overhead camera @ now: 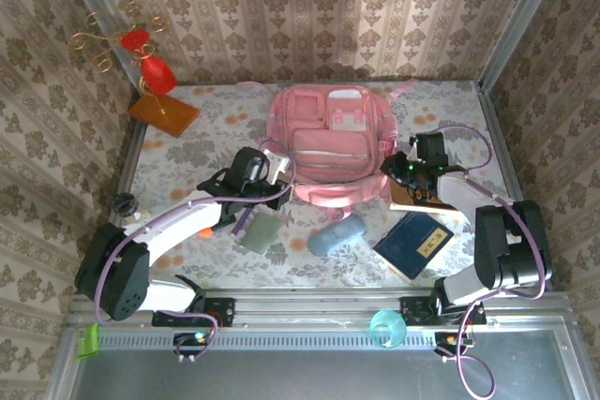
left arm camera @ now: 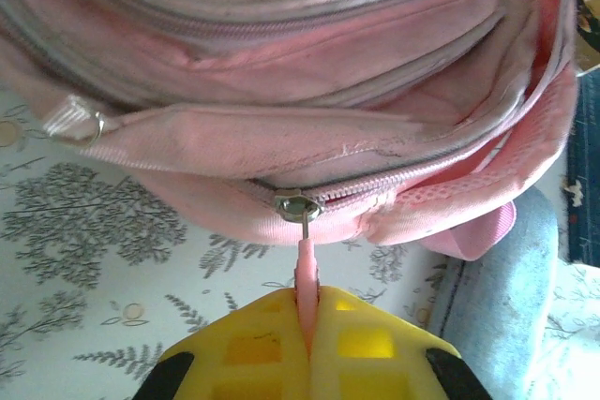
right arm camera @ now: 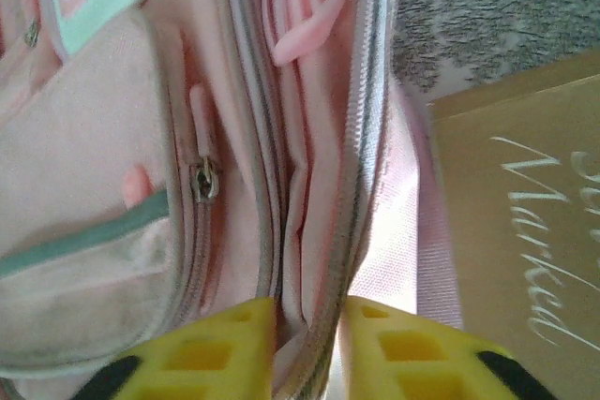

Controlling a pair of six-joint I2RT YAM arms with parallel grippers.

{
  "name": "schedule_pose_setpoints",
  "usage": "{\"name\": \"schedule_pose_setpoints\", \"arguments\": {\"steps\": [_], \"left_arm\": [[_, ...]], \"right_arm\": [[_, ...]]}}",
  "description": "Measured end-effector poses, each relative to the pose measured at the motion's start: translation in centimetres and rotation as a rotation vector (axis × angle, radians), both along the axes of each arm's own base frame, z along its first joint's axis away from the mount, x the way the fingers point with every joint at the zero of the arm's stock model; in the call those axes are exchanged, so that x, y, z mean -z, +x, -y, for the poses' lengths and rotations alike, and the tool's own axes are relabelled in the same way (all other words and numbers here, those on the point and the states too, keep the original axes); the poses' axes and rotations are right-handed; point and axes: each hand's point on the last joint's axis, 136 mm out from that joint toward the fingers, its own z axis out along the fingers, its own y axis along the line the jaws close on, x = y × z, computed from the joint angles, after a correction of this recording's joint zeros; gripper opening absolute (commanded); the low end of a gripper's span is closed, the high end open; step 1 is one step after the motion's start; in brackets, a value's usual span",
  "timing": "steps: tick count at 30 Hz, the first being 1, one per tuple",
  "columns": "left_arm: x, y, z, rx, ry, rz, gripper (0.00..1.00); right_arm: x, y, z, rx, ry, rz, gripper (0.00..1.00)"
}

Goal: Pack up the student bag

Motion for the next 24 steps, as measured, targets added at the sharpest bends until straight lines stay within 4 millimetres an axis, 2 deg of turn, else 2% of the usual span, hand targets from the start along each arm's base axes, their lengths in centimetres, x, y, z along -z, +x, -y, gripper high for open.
{"name": "schedule_pose_setpoints", "arguments": {"steps": [4,7,9,12,16,18,20,23,24], "left_arm": [[0.5,-0.5,1.1,0.022,0.003,-0.026,0.00],[0.7,-0.7,1.9,0.032,0.003,-0.039,0.00],[0.6,-0.7,2.2,0.032,-0.001,-0.041,0.00],[0.2,-0.6,2.5,0.034,-0.008,-0.035,0.00],[0.0,-0.5,2.9,0.039,-0.013,-0.028,0.00],[0.0,-0.5,3.0,0.042,-0.013,-0.027,0.00],[0.0,-0.5,3.1,0.043,-0.013,-0.027,0.00],[0.1,-0.4,3.0,0.040,-0.008,-0.028,0.00],[0.2,-0.5,3.0,0.040,-0.006,-0.029,0.00]], "right_arm": [[-0.7,-1.4,0.2,-0.003,-0.003,0.017,0.50],[-1.7,-3.1,-0.4,-0.014,0.005,0.039,0.71],[-2.0,-4.4,-1.2,-0.034,0.003,0.047,0.78],[-1.5,-5.8,-2.4,-0.052,-0.004,0.036,0.82],[-0.1,-6.4,-3.8,-0.070,-0.010,-0.008,0.82],[0.9,-6.2,-4.5,-0.076,-0.012,-0.034,0.77],[1.8,-5.8,-5.0,-0.081,-0.010,-0.053,0.66],[2.5,-4.9,-5.3,-0.079,-0.018,-0.075,0.34],[2.6,-4.7,-5.2,-0.078,-0.023,-0.077,0.27]]}}
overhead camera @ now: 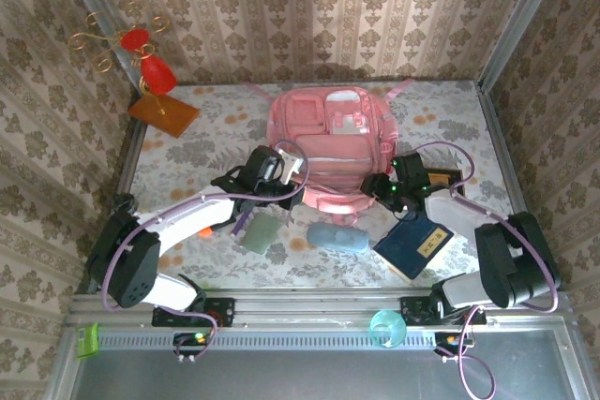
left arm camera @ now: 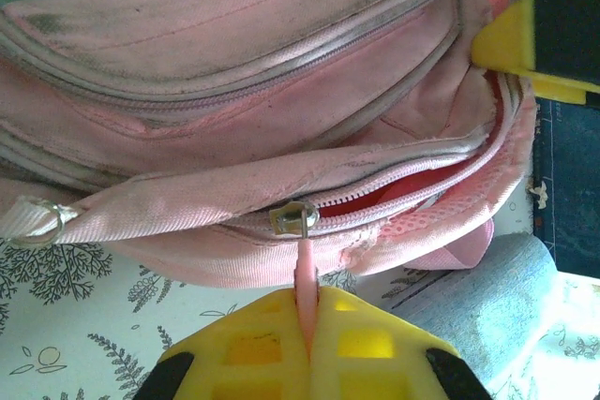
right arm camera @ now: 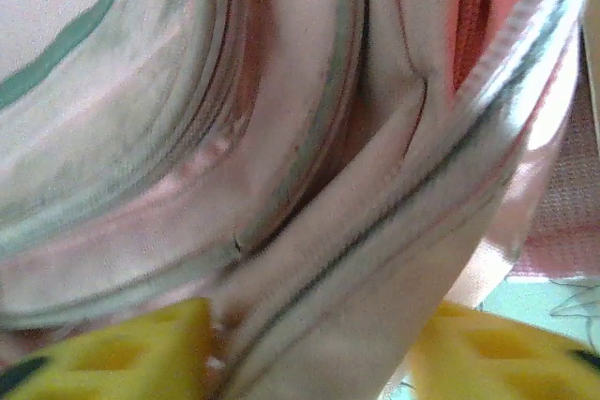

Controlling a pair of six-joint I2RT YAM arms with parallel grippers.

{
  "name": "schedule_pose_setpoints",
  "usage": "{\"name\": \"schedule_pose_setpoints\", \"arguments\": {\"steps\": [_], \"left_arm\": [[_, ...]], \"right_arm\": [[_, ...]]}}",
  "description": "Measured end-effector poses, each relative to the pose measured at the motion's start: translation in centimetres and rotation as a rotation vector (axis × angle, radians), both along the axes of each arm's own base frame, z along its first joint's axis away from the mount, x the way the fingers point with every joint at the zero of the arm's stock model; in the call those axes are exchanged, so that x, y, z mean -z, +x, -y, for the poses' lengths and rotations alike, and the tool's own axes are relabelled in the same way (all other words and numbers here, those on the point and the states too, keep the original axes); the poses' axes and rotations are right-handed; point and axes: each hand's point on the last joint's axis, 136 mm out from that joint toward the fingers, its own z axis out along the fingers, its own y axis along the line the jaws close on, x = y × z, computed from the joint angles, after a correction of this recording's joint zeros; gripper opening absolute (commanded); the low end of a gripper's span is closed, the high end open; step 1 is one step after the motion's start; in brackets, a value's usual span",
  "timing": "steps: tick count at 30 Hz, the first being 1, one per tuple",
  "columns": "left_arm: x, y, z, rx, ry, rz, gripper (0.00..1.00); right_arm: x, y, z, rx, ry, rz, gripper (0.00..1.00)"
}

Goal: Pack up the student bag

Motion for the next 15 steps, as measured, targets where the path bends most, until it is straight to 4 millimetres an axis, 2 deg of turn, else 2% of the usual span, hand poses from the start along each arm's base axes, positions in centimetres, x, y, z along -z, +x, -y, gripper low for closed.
{"name": "schedule_pose_setpoints", "arguments": {"steps": [4,11,15], "left_arm": [[-0.1,-0.1,-0.3,0.004,0.006,0.003,0.00],[-2.1,0.3,-1.8,-0.002,-0.018,0.037,0.00],[-2.4,0.6,-2.4,-0.009,-0.013,0.047,0.00]], "right_arm": [[-0.6,1.1,1.1,0.011,-0.024,0.013,0.00],[-4.4,2.7,3.5,-0.006,-0.039,0.088,0.00],[-5.5,3.2,5.3,-0.009,-0.060,0.100,0.00]]}}
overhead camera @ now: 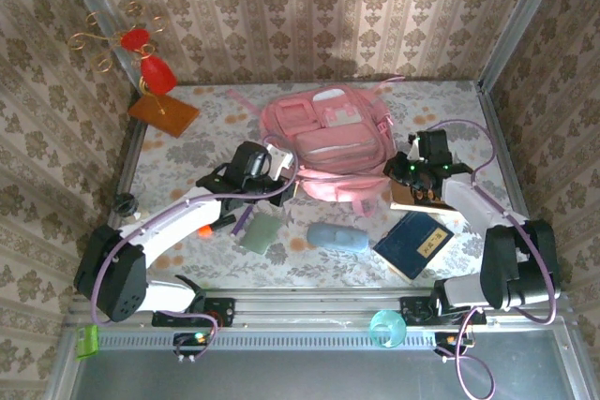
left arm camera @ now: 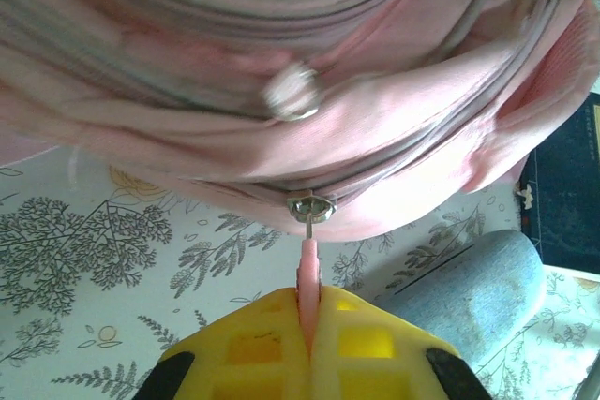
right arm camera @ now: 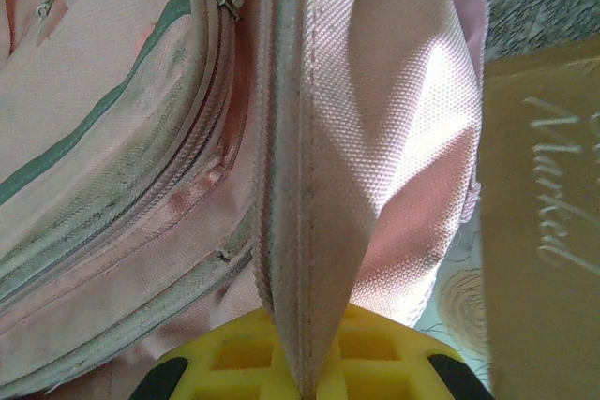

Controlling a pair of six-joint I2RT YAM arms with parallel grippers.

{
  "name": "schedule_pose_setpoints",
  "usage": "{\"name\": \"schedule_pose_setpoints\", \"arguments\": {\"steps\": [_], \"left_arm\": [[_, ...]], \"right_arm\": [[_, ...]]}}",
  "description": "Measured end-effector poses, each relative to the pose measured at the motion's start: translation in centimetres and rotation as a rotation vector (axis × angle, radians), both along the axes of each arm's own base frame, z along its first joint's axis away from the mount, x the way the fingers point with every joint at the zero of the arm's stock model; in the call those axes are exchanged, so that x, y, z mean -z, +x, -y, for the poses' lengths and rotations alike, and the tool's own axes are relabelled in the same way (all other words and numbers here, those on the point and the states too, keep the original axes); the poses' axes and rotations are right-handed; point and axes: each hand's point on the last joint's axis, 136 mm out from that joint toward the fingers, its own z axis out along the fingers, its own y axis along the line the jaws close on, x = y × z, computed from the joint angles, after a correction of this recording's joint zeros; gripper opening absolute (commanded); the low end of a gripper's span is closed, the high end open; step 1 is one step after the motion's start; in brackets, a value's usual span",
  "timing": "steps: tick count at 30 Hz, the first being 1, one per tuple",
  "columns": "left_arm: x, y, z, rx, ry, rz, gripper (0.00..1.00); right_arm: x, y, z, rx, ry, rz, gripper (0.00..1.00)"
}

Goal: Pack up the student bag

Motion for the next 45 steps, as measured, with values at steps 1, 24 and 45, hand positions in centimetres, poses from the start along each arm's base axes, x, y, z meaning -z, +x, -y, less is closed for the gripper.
{"name": "schedule_pose_setpoints", "arguments": {"steps": [1,24,45], "left_arm": [[0.1,0.0,-0.1,-0.001,0.006,-0.002,0.00],[1.9,3.8,-1.5,-0.092,-0.011,-0.008,0.00],[1.8,2.3,0.5,-0.081,-0.012,-0.027,0.00]], "right_arm": [[-0.1,0.0,0.5,0.004,-0.005,-0.003,0.00],[1.3,3.5,4.2,0.031,0.012,-0.069,0.36],[1.6,-6.5,-1.9,0.034,0.037,-0.066,1.00]]}}
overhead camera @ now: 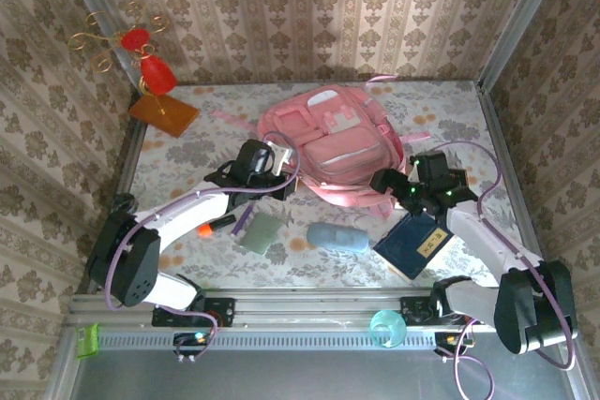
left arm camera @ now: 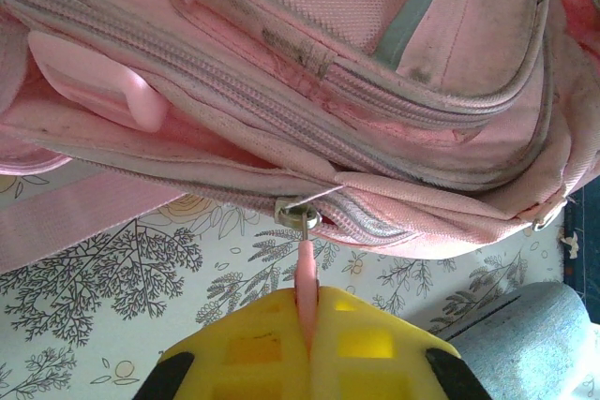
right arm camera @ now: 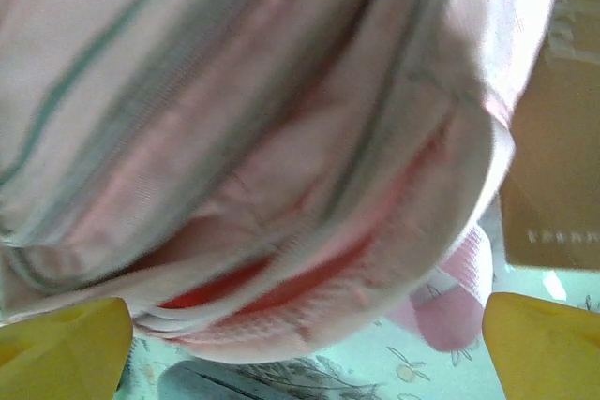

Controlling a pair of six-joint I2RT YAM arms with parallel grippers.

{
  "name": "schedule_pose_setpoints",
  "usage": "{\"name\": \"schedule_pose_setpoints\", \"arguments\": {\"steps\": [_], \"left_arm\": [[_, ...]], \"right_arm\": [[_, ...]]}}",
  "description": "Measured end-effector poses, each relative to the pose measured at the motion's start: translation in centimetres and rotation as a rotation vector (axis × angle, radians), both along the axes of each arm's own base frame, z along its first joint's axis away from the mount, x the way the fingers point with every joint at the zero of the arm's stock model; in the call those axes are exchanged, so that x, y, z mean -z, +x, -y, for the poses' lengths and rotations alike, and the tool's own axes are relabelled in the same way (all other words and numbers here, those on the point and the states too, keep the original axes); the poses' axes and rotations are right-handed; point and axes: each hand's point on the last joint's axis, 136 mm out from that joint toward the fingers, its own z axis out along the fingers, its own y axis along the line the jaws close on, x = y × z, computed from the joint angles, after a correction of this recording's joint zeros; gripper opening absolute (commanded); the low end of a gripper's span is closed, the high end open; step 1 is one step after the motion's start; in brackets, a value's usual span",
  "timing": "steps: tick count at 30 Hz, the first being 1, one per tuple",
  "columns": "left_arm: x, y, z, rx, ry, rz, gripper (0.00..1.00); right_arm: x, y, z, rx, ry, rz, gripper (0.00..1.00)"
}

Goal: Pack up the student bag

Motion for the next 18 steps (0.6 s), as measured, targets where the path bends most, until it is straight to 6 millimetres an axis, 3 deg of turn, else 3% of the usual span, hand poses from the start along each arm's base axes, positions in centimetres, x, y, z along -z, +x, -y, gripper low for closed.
{"name": "schedule_pose_setpoints", "arguments": {"steps": [5,9,14,18], "left_arm": [[0.1,-0.1,0.0,-0.001,0.006,0.000,0.00],[0.2,-0.1,-0.1,-0.002,0.012,-0.003,0.00],[0.2,-0.1,-0.1,-0.002,0.014,-0.004,0.00],[0.4,-0.1,-0.3,-0.005,0.027,0.001,0.00]], "right_arm": [[2.6,-1.3,-0.5,0.066,0.036,-0.056,0.98],[2.5,0.0,-1.1,0.092,0.082,-0.023,0.83],[2.3,1.6,-1.7,0.100,0.102,0.018,0.44],[2.0,2.1,-1.5,0.108,0.094,0.036,0.21]]}}
